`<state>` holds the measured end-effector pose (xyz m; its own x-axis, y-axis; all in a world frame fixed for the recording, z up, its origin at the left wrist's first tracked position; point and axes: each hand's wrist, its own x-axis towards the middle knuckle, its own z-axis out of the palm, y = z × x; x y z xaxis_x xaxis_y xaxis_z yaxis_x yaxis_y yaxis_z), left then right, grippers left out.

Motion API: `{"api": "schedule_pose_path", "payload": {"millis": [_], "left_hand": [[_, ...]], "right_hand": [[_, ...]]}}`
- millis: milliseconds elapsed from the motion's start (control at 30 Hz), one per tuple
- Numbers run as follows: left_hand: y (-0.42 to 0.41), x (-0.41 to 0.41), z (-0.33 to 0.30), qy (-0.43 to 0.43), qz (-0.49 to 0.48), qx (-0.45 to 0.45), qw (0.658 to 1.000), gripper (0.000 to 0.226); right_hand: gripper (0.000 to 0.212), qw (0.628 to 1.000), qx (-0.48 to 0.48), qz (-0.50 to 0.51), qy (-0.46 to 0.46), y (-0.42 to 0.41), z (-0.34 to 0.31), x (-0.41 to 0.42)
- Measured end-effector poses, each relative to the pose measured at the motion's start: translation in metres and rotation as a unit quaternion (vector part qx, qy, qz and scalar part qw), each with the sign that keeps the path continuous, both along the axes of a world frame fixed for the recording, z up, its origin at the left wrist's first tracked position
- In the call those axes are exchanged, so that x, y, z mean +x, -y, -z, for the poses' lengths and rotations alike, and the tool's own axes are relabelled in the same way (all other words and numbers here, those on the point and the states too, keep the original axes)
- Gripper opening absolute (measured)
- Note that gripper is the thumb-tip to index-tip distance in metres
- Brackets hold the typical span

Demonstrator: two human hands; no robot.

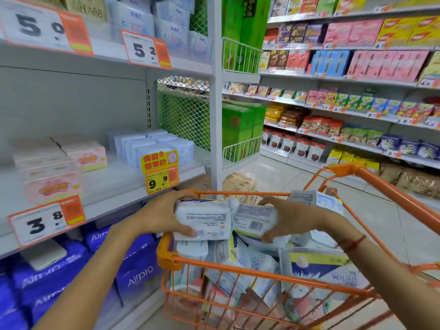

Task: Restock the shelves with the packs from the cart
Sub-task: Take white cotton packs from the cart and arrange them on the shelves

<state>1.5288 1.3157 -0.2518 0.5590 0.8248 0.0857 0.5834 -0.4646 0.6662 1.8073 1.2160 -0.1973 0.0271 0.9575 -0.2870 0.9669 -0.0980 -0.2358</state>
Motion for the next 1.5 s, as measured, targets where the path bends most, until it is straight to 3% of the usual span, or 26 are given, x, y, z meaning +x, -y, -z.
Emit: {"api": "schedule_pose_path", "payload": {"millis": [100, 167, 300, 400, 467, 533, 767, 933, 1033, 1067, 1200, 1400, 1500], "left_hand": [[0.008, -0.006, -0.001, 0.161, -0.012, -0.048, 0.986, 0.072], [0.01, -0.011, -0.004, 0.247, -0.052, -0.077, 0.965, 0.067], [0.014, -0.018, -0.014, 0.396, -0.076, -0.189, 0.895, 0.085], [0.025, -0.018, -0.028, 0.452, -0.084, -0.245, 0.854, 0.063], [0.033, -0.023, -0.033, 0.488, -0.13, -0.261, 0.823, 0.047], [0.043, -0.037, -0.034, 0.503, -0.196, -0.239, 0.807, 0.046], [0.085, -0.142, -0.049, 0.467, -0.401, -0.071, 0.785, 0.057], [0.113, -0.214, -0.082, 0.395, -0.481, 0.025, 0.783, 0.046], [0.131, -0.253, -0.095, 0.336, -0.526, 0.053, 0.779, 0.086], [0.138, -0.262, -0.098, 0.326, -0.539, 0.063, 0.774, 0.088], [0.155, -0.289, -0.109, 0.296, -0.575, 0.09, 0.758, 0.054], [0.173, -0.336, -0.114, 0.23, -0.601, 0.087, 0.76, 0.075], [0.176, -0.358, -0.112, 0.162, -0.608, 0.094, 0.771, 0.08]], "right_hand": [[0.074, 0.99, 0.09, 0.084, -0.066, -0.01, -0.011, 0.005], [0.055, 0.966, 0.126, 0.133, -0.18, -0.016, -0.015, 0.008], [0.048, 0.841, 0.068, 0.177, -0.507, -0.01, -0.026, -0.004], [0.046, 0.797, 0.034, 0.157, -0.582, -0.017, -0.027, -0.019], [0.047, 0.773, 0.017, 0.146, -0.617, -0.027, -0.028, -0.037], [0.051, 0.755, -0.002, 0.128, -0.643, -0.038, -0.028, -0.059], [0.063, 0.749, -0.11, 0.039, -0.652, -0.075, -0.028, -0.168], [0.034, 0.722, -0.149, -0.014, -0.676, -0.084, -0.04, -0.243], [0.025, 0.711, -0.164, -0.036, -0.683, -0.079, -0.042, -0.275], [0.025, 0.71, -0.169, -0.042, -0.683, -0.076, -0.042, -0.282], [0.022, 0.703, -0.189, -0.055, -0.683, -0.065, -0.038, -0.299], [0.036, 0.686, -0.214, -0.063, -0.692, -0.066, -0.039, -0.315], [0.031, 0.693, -0.211, -0.069, -0.686, -0.071, -0.043, -0.331]]}}
